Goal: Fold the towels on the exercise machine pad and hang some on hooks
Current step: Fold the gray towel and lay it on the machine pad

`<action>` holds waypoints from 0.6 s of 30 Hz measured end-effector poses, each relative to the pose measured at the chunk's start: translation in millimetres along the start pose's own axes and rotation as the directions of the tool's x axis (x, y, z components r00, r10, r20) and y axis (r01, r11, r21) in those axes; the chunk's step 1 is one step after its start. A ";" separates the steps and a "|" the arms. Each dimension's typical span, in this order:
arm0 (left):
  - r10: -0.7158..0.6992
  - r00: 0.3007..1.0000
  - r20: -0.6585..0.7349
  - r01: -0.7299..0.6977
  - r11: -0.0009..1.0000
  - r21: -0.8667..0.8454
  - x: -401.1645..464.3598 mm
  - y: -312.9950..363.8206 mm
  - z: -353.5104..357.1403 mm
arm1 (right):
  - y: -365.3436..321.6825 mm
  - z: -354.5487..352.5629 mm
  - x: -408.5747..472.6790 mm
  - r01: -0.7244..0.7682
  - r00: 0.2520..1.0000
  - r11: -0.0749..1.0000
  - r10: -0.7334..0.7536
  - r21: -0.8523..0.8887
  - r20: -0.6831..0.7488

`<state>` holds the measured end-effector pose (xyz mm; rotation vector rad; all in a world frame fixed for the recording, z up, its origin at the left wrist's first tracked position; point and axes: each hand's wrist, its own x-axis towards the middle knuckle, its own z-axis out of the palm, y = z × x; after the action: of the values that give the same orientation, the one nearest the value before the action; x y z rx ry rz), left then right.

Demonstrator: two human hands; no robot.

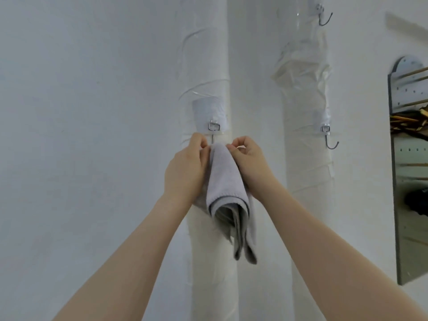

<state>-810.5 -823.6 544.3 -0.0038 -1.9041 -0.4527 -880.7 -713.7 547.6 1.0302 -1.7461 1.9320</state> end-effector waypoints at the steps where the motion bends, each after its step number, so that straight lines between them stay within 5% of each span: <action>1: -0.017 1.000 0.005 0.017 1.000 0.022 -3.9 3.0 3.0 | 5.0 3.8 -1.7 0.012 1.000 0.999 -0.012 -0.029 -0.016; 4: 0.074 0.997 -0.028 -0.072 0.995 0.062 -21.1 -2.1 16.7 | 14.2 14.8 -9.1 0.060 0.998 0.989 -0.063 -0.136 -0.020; 7: 0.082 0.993 0.086 -0.072 0.991 -0.113 -45.9 -20.4 16.9 | 26.0 15.4 -21.8 0.091 0.992 0.940 -0.113 -0.327 -0.048; 12: 0.112 0.985 0.129 -0.098 0.989 -0.112 -115.4 -37.2 -18.7 | 48.9 4.5 -83.9 -0.019 0.992 0.980 -0.006 -0.198 -0.122; 15: 0.071 0.951 0.301 -0.042 0.994 -0.101 -168.8 -58.3 -30.8 | 81.5 -4.1 -139.4 -0.133 0.972 0.963 0.081 -0.233 -0.218; 18: -0.046 0.846 0.530 0.062 0.998 -0.012 -213.2 -82.8 -23.5 | 117.9 -14.2 -187.4 -0.293 0.952 0.901 0.244 -0.321 -0.182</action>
<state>-727.0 -862.5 333.6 -0.1050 -2.4497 -0.5586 -837.2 -681.9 332.4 0.5409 -2.1366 1.7038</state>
